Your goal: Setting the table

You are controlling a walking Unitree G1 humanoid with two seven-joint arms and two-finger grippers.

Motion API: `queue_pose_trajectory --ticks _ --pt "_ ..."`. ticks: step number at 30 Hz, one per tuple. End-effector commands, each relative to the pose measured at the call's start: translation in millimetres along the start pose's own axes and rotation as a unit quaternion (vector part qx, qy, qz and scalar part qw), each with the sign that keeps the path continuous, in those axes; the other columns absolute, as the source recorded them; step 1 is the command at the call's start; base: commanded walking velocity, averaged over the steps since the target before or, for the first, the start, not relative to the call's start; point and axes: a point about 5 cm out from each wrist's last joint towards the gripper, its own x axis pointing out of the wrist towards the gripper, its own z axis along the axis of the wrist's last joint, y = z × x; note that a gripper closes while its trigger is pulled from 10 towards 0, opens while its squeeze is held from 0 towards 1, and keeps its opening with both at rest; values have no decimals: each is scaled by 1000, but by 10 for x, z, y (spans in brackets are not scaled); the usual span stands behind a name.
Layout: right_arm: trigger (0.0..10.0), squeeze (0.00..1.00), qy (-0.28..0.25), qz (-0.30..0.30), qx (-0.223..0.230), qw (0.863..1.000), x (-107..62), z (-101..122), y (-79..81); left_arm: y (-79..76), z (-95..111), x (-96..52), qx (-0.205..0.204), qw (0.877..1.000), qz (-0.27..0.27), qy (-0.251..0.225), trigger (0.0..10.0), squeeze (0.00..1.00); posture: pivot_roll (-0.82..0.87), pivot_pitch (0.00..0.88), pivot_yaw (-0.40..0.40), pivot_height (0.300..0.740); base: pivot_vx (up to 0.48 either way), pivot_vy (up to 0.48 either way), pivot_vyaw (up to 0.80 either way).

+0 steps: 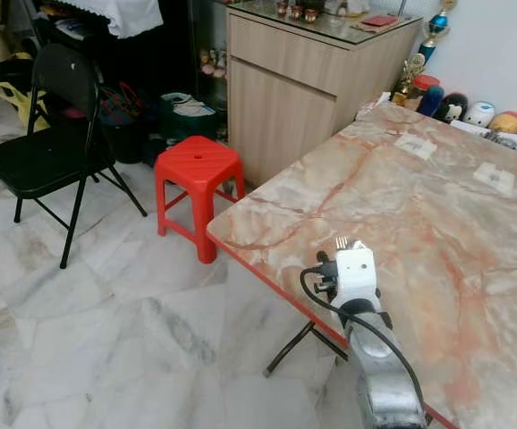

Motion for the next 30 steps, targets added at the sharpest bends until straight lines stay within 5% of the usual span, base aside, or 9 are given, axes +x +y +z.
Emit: queue_pose_trajectory --ticks 1,8,9,11,13,24,27,30 --pt "10000 1000 25 -22 13 999 35 -71 -46 32 -250 -74 9 999 -3 41 10000 0 -1 95 -51 740 0 0 0" --pt "10000 1000 50 -15 23 998 101 -98 -17 74 -278 -90 13 999 -3 46 10000 0 4 102 -46 740 0 0 0" --pt "10000 718 55 -13 23 998 113 -101 -13 73 -279 -90 14 999 -3 46 10000 0 6 103 -46 740 0 0 0" --pt "10000 718 58 -11 22 998 126 -102 -10 71 -279 -90 14 999 -4 46 10000 0 6 103 -46 740 0 0 0" --pt "10000 47 58 -14 21 998 155 -84 -16 48 -271 -84 15 999 -5 46 10000 0 9 104 -46 740 0 0 0" --pt "10000 0 57 -53 22 997 178 -26 -166 -16 -282 -79 17 999 -7 48 10000 0 12 102 -44 740 0 0 0" --pt "10000 110 64 -59 25 996 159 -42 -216 -2 -286 -82 17 999 -6 48 10000 0 11 101 -44 740 0 0 0" --pt "10000 0 70 -56 29 996 154 -52 -236 11 -291 -86 17 999 -5 48 10000 0 12 100 -45 740 0 0 0"
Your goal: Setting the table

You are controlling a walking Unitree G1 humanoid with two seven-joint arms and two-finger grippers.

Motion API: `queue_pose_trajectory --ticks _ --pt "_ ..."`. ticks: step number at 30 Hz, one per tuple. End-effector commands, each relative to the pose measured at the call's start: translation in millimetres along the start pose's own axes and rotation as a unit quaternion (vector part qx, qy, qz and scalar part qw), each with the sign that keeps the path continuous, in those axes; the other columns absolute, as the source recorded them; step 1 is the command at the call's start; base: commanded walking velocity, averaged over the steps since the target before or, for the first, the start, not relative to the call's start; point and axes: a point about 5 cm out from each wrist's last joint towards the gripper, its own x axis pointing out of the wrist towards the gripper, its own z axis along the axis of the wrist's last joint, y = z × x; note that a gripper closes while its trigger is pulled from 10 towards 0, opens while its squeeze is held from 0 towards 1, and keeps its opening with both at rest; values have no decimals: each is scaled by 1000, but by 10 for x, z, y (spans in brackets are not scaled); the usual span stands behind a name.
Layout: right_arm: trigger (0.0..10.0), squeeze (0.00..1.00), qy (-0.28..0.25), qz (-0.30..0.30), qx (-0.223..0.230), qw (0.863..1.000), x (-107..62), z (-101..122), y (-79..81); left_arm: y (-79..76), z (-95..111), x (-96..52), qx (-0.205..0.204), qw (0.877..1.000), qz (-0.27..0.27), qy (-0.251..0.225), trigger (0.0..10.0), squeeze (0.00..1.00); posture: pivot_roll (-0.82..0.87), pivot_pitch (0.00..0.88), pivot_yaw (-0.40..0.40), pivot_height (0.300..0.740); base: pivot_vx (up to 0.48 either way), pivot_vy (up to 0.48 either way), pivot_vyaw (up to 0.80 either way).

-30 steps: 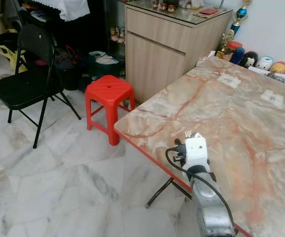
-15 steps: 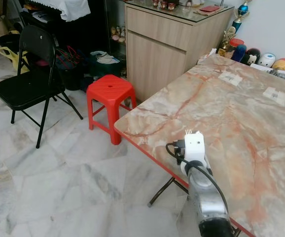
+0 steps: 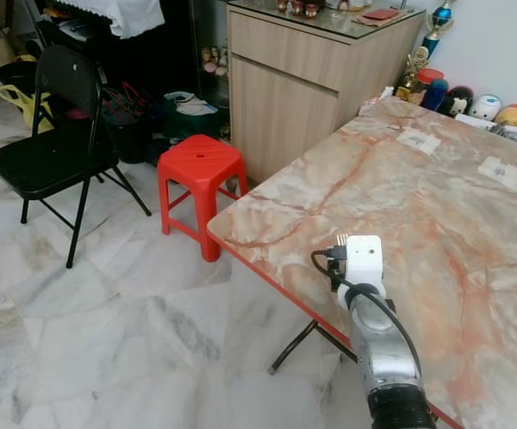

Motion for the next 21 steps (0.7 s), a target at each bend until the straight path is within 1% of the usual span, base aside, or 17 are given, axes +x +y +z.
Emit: queue_pose_trajectory --ticks 1,2,4,7,10,14,16,19,21 --pt "10000 0 12 -2 4 1000 -14 -27 -67 -17 -109 -26 4 1000 -5 19 10000 0 12 100 -45 740 0 0 0" --pt "10000 0 23 9 0 1000 -12 -45 -72 -13 -110 -27 4 1000 -4 18 10000 0 10 101 -44 740 0 0 0" --pt "10000 0 27 12 -3 1000 -9 -52 -79 -8 -106 -27 6 1000 -2 17 10000 0 10 101 -44 740 0 0 0" --pt "10000 0 30 18 -1 999 0 -45 -102 28 -68 -23 8 1000 16 5 10000 0 11 102 -46 740 0 0 0" --pt "10000 0 33 25 -4 999 3 -44 -102 107 197 27 0 998 41 -40 10000 0 16 105 -48 740 0 0 0" --pt "10000 0 39 31 -6 999 -6 -82 -93 157 376 48 1 996 54 -73 10000 0 16 105 -48 740 0 0 0" --pt "10000 0 44 31 -5 999 -10 -101 -87 179 500 61 1 994 59 -92 10000 0 21 105 -45 740 0 0 0" --pt "10000 0 45 31 -4 999 -12 -104 -86 180 541 66 0 994 59 -97 10000 0 20 105 -44 740 0 0 0" --pt "10000 0 46 31 -4 998 -15 -105 -86 170 592 68 2 992 57 -110 10000 0 17 105 -42 740 0 0 0"
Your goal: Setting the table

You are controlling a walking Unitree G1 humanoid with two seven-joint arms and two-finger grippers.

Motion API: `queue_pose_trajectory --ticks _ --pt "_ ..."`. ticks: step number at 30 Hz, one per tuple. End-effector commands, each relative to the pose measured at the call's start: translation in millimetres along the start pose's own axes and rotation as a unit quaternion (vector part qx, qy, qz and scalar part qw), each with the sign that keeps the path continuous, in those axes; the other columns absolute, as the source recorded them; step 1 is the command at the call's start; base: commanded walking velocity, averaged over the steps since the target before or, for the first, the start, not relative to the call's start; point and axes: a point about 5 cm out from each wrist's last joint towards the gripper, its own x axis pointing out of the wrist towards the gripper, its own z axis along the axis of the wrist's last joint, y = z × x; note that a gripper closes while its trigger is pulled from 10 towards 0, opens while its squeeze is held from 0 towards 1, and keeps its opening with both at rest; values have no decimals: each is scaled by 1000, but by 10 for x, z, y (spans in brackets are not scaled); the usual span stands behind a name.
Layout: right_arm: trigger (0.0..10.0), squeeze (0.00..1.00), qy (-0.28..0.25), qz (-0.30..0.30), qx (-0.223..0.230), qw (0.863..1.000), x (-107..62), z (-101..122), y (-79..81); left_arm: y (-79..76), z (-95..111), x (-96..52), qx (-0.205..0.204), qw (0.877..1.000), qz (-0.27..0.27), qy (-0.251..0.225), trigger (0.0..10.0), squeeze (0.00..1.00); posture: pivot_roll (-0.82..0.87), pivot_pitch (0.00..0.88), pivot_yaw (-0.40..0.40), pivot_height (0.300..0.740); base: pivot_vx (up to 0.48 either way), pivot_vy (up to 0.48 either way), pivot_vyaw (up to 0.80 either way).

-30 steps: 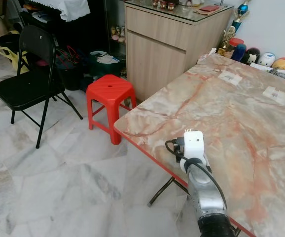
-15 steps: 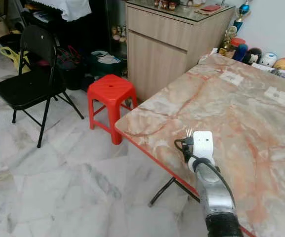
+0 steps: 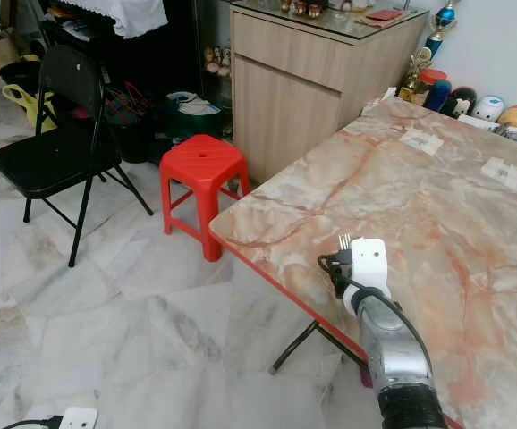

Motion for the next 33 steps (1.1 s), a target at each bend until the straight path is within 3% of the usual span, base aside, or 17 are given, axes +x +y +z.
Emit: queue_pose_trajectory --ticks 1,33 --pt "10000 0 17 -4 0 1000 -16 -69 -34 -12 -20 -15 -2 1000 1 -5 10000 0 15 106 -41 740 0 0 0" --pt "10000 0 36 -12 3 999 -48 -151 -72 -140 25 -26 9 999 -22 -36 10000 0 17 114 -37 740 0 0 0"
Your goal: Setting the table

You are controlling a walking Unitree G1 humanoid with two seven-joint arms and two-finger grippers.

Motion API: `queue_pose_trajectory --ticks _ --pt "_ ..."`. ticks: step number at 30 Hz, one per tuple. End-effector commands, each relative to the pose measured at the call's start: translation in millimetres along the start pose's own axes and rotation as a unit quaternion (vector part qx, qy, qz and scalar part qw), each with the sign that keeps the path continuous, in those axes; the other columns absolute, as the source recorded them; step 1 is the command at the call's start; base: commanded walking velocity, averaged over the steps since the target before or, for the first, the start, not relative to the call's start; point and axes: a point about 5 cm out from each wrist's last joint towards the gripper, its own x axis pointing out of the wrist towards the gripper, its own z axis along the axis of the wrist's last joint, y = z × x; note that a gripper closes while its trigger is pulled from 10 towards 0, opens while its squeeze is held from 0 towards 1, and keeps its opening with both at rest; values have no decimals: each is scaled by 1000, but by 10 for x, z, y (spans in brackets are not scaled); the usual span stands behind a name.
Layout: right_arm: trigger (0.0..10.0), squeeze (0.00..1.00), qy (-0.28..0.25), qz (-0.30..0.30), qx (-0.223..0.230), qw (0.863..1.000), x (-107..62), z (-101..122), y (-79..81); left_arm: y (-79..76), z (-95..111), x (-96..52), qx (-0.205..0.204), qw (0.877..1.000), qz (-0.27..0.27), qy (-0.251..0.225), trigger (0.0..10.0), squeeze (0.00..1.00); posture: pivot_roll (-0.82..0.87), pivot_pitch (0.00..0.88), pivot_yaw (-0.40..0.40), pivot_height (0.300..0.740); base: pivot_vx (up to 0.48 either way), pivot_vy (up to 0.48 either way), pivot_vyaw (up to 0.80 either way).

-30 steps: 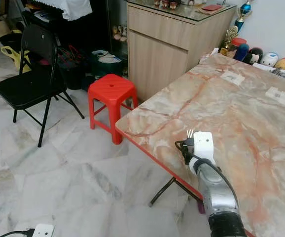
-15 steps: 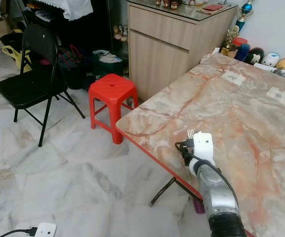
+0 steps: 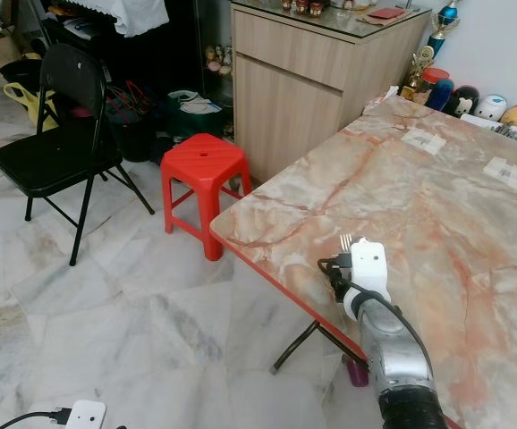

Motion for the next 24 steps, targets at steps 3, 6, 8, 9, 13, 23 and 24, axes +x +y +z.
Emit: queue_pose_trajectory --ticks 3,6,8,9,13,23,24 --pt "10000 0 13 -10 1 1000 -34 -71 -59 -36 -55 -21 3 1000 -9 9 10000 0 17 114 -36 740 0 0 0" --pt "10000 0 17 -13 2 1000 -46 -99 -65 -42 -59 -21 5 1000 -11 11 10000 0 17 114 -36 740 0 0 0" --pt "10000 0 21 -13 1 1000 -48 -108 -66 -47 -68 -21 6 1000 -12 15 10000 0 15 112 -36 740 0 0 0" --pt "10000 0 21 -13 1 1000 -48 -108 -65 -48 -74 -23 6 1000 -13 17 10000 0 15 112 -36 740 0 0 0" --pt "10000 0 22 -9 2 1000 -52 -100 -45 -46 -94 -27 7 1000 -13 24 10000 0 16 112 -36 740 0 0 0" --pt "10000 0 18 7 11 1000 -83 -68 69 -29 -123 -36 7 999 -11 32 10000 0 17 112 -38 740 0 0 0" --pt "10000 0 18 9 13 1000 -91 -70 89 -26 -126 -37 7 999 -11 33 10000 0 17 112 -38 740 0 0 0"
